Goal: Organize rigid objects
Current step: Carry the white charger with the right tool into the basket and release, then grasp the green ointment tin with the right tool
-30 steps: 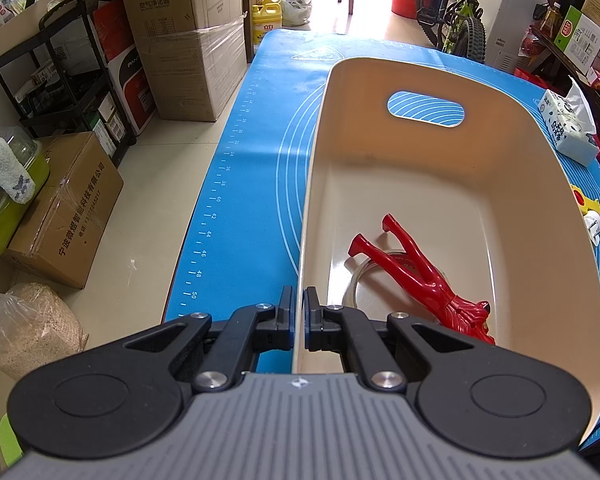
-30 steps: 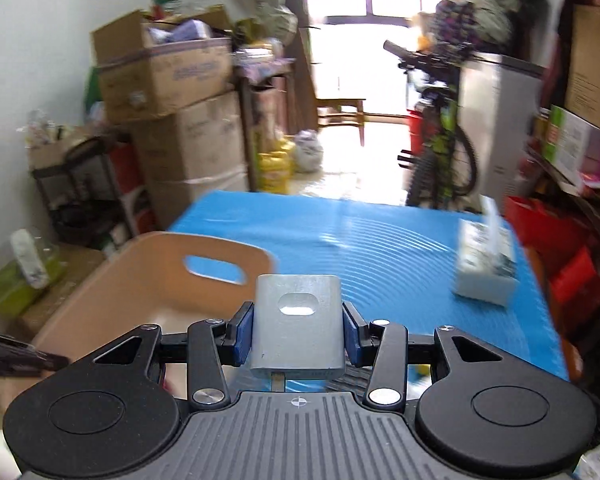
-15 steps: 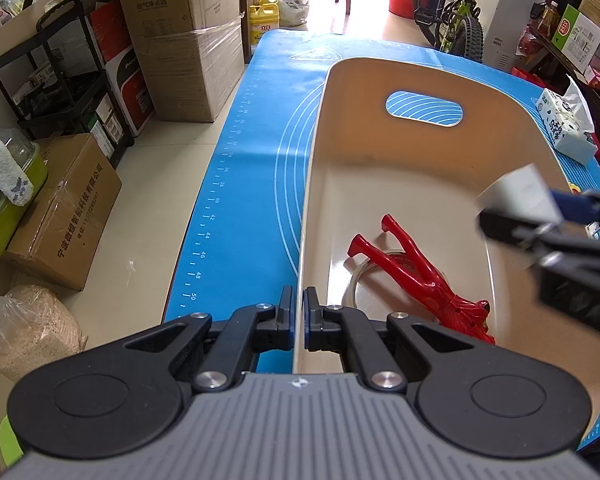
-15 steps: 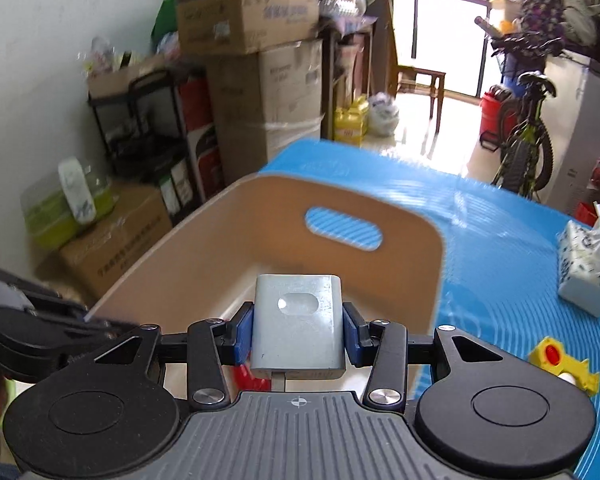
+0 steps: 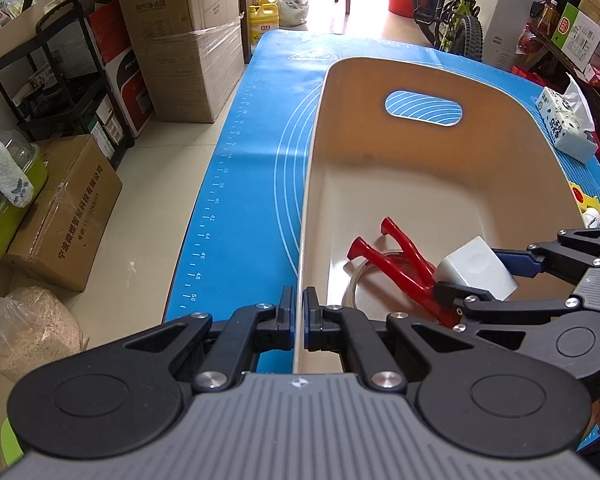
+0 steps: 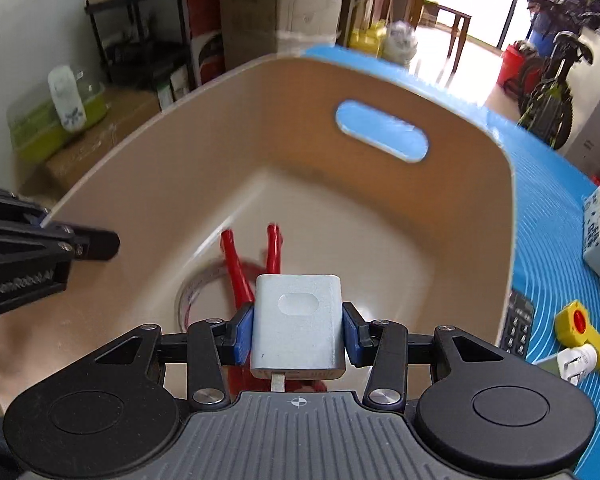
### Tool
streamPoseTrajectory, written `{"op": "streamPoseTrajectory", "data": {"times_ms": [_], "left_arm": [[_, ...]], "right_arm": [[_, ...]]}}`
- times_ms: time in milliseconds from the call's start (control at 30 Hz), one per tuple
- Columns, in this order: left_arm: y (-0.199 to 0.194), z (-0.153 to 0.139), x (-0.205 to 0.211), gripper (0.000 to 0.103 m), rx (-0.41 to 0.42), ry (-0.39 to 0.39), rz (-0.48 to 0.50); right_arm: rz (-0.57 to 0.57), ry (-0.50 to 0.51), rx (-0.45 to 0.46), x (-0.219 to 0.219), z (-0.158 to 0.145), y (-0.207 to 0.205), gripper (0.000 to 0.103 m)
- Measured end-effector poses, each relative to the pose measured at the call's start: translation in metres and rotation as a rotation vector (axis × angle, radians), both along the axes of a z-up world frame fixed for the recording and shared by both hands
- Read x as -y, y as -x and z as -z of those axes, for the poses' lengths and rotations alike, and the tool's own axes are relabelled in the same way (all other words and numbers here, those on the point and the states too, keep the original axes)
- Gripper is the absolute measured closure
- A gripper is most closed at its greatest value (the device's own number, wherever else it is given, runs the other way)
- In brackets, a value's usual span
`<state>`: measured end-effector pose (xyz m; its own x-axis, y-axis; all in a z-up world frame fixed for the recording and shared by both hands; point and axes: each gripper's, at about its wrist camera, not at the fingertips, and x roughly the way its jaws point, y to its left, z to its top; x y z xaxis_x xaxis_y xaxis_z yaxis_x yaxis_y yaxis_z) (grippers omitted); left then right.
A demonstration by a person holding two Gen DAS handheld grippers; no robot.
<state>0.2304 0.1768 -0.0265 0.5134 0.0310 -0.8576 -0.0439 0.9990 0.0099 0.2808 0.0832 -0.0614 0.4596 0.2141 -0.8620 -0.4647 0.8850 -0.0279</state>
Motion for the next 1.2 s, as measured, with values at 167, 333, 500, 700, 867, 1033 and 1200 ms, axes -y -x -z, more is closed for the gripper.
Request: {"op": "streamPoseTrajectory", "data": {"times_ms": [167, 333, 500, 700, 867, 1033, 1200], "left_arm": [[0.0, 0.0, 0.0, 0.098, 0.001, -0.003, 0.0], [-0.001, -0.001, 0.001, 0.097, -0.001, -0.007, 0.001], [-0.001, -0.001, 0.0, 0.097, -0.001, -0.007, 0.003], [-0.001, -0.001, 0.0, 0.097, 0.0, -0.009, 0.003], [-0.001, -0.001, 0.0, 0.097, 0.0, -0.009, 0.003], [-0.001, -0.001, 0.0, 0.097, 0.0, -0.009, 0.004], [-0.001, -0.001, -0.001, 0.097, 0.0, -0.01, 0.005]], "right_arm": [[0.007, -0.001, 0.007, 0.003, -0.002, 0.001, 0.048], [0.01, -0.115, 0.056, 0.021, -0.023, 0.009, 0.036], [0.03, -0.158, 0.151, 0.048, -0.054, 0.019, 0.03], [0.134, -0.157, 0.241, 0.096, -0.08, 0.02, 0.029], [0.264, -0.117, 0.231, 0.144, -0.069, 0.013, 0.028], [0.338, -0.074, 0.198, 0.171, -0.039, 0.009, 0.028], [0.386, -0.065, 0.147, 0.179, -0.007, 0.004, 0.028]]}}
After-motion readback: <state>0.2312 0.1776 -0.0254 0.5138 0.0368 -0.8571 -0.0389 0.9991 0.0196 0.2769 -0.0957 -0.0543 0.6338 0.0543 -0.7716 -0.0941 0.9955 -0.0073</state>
